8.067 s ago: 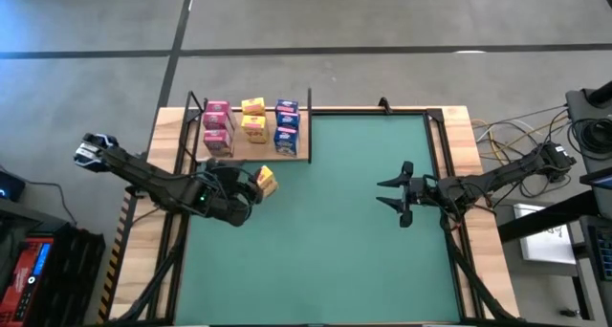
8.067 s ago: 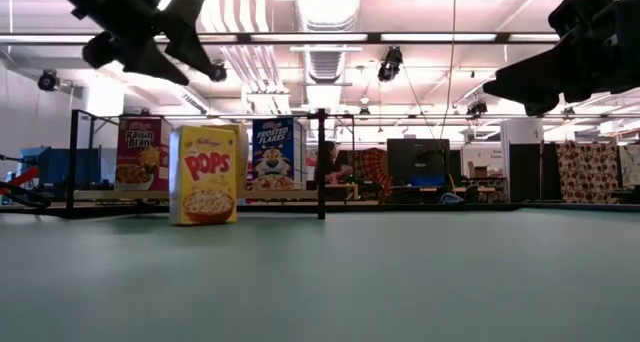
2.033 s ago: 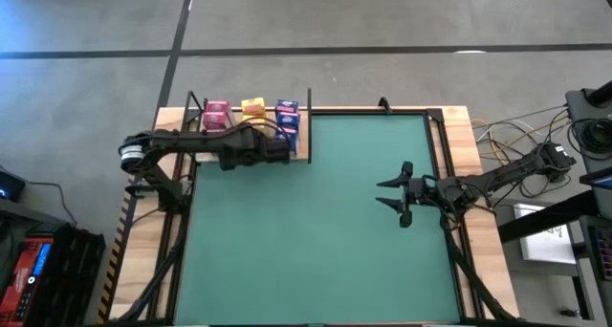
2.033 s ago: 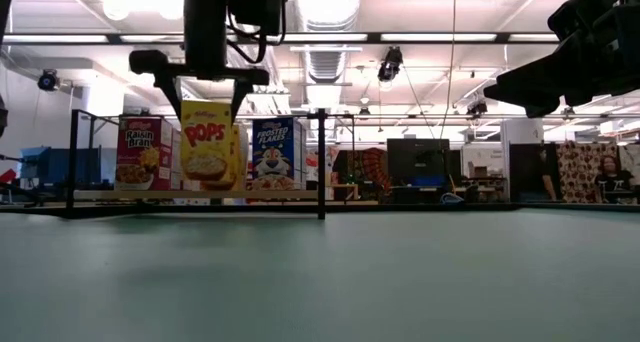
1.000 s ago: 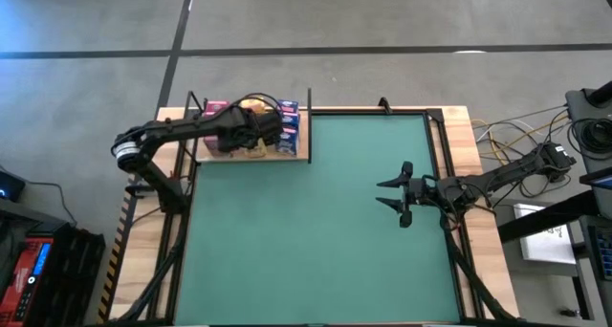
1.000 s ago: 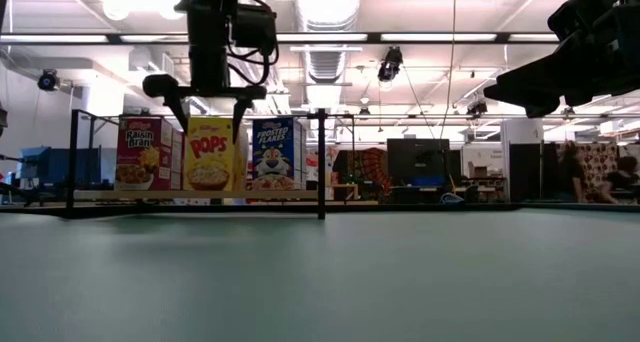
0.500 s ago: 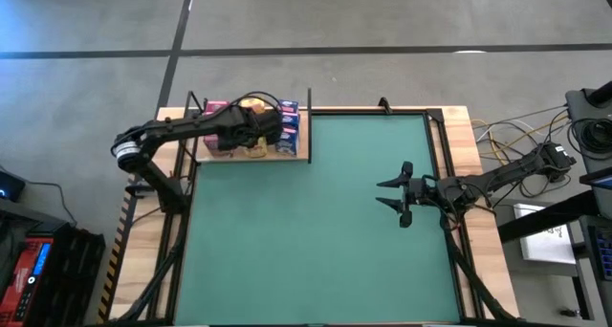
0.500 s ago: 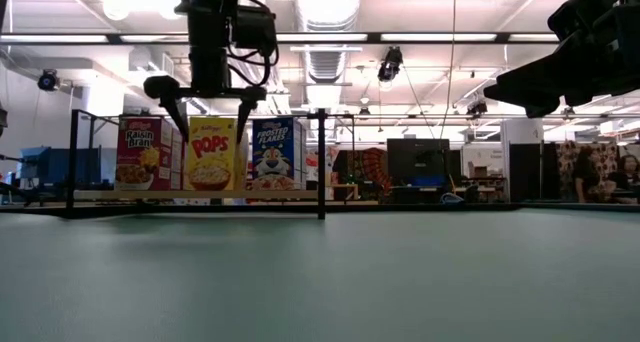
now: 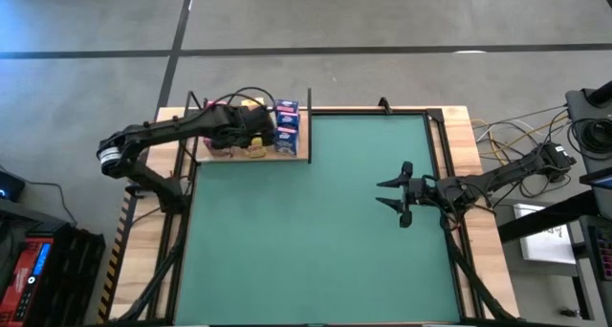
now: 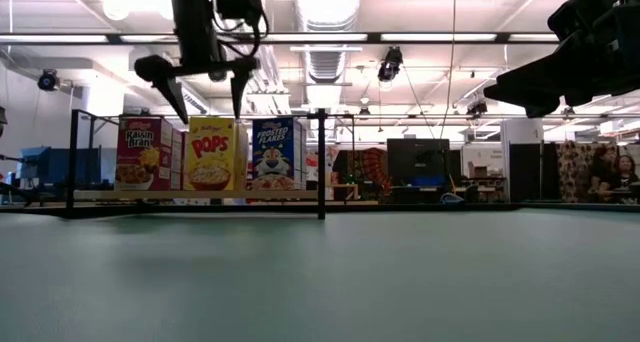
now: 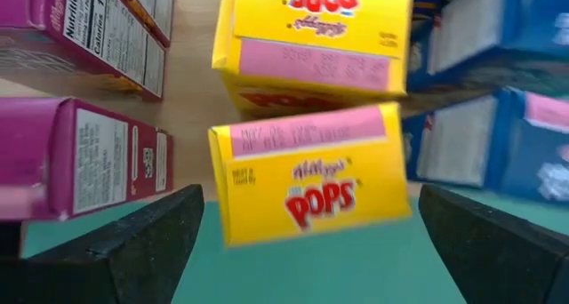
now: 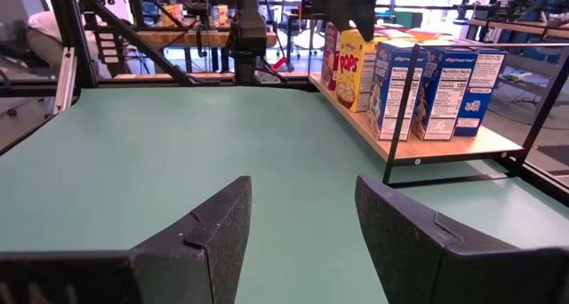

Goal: Stack cereal on shelf
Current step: Put the yellow cereal box on the shelf aligned with the yellow cereal boxes, then return to Home Position

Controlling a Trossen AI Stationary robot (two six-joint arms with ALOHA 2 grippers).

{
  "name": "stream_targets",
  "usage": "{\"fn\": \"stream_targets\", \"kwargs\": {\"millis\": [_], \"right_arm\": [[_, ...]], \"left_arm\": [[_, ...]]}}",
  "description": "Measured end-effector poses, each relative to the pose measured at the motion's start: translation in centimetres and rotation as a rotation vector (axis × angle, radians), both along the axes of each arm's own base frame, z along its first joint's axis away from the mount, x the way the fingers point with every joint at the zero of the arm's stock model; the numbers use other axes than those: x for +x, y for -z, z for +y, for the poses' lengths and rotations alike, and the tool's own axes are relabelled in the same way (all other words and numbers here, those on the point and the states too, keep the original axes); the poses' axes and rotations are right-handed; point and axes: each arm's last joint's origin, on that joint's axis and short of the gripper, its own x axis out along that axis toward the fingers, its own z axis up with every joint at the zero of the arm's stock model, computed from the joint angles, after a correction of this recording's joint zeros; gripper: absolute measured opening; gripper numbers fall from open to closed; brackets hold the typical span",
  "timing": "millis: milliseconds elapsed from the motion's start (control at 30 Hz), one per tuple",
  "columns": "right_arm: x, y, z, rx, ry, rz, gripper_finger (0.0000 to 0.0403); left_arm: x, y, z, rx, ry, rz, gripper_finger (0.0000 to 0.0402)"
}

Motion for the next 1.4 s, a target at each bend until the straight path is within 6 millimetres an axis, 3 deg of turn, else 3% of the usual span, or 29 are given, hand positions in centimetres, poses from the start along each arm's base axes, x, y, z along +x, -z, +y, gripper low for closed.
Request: {"fn": "stream_targets", "kwargs": {"millis": [367, 533, 733, 900, 1167, 1400], "right_arm": [[0.0, 0.0, 0.0, 0.0, 0.0, 0.0, 0.0192], [0.0, 0.0, 0.0, 0.0, 0.0, 0.0, 0.0192], [0.0, 0.0, 0.0, 0.0, 0.0, -0.001, 0.0192], [0.0, 0.0, 0.0, 0.0, 0.0, 0.0, 0.0192], [0.0, 0.0, 0.0, 0.0, 0.0, -0.001, 0.0192], [0.0, 0.0, 0.0, 0.0, 0.0, 0.0, 0.0192]], "left_arm": [[-3.0, -4.1, -3.3, 0.1, 0.202, -0.089, 0.04], [-4.9, -4.5, -5.8, 0.193, 0.275, -0.118, 0.04], [-7.4, -2.3, -8.5, 0.327, 0.351, -0.255, 0.04], [-8.9, 0.7, -9.9, 0.461, 0.474, -0.38, 0.04], [-10.4, 5.5, -10.1, 0.622, 0.535, -0.561, 0.04], [-11.6, 7.5, -10.0, 0.675, 0.546, -0.612, 0.04]]}}
